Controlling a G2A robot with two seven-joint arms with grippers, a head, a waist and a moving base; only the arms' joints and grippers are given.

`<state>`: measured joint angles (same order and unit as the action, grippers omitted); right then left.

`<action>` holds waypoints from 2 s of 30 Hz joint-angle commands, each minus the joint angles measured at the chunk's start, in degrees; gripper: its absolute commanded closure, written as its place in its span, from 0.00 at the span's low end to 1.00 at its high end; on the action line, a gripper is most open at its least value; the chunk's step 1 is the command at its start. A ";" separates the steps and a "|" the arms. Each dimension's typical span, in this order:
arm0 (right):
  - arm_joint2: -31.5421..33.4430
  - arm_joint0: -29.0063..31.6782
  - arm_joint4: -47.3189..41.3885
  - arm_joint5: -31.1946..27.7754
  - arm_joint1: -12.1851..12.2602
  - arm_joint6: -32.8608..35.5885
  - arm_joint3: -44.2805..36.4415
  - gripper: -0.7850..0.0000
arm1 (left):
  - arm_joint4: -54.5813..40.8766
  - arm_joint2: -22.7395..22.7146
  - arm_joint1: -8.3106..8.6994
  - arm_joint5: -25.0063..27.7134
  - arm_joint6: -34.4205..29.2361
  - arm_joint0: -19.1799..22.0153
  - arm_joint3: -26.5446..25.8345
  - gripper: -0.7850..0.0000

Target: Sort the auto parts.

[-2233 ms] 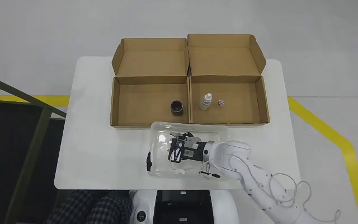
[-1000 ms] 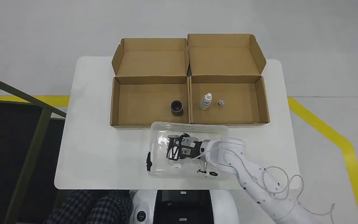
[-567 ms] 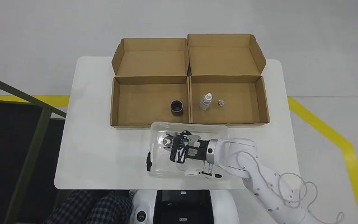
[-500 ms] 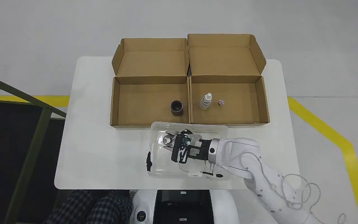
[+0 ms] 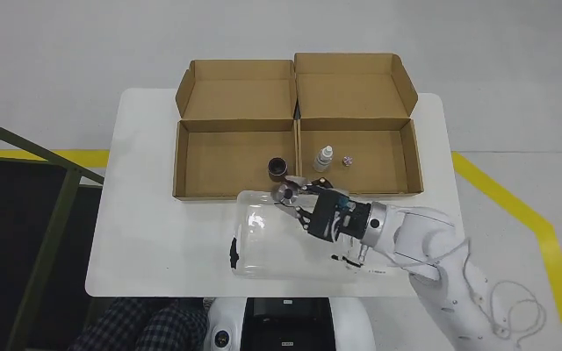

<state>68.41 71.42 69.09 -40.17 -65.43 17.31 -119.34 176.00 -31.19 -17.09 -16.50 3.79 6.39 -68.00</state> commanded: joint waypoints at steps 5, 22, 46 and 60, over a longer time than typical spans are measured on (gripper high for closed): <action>4.58 1.14 -3.44 -0.05 0.54 -0.98 -1.83 1.00 | 0.00 0.00 0.00 0.00 0.00 0.00 0.00 0.00; 12.24 3.55 -9.67 -0.48 1.55 -3.64 -2.78 1.00 | 0.00 0.00 0.00 0.00 0.00 0.00 0.00 0.00; -1.89 -2.60 -0.11 4.16 0.60 1.27 4.57 1.00 | 0.00 0.00 0.00 0.00 0.00 0.00 0.00 0.00; -12.20 -11.74 2.81 11.06 -1.88 3.93 13.87 1.00 | 0.00 0.00 0.00 0.00 0.00 0.00 0.00 0.00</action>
<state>56.88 60.44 71.87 -29.79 -67.09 21.00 -106.18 176.00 -31.19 -17.09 -16.50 3.79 6.39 -68.00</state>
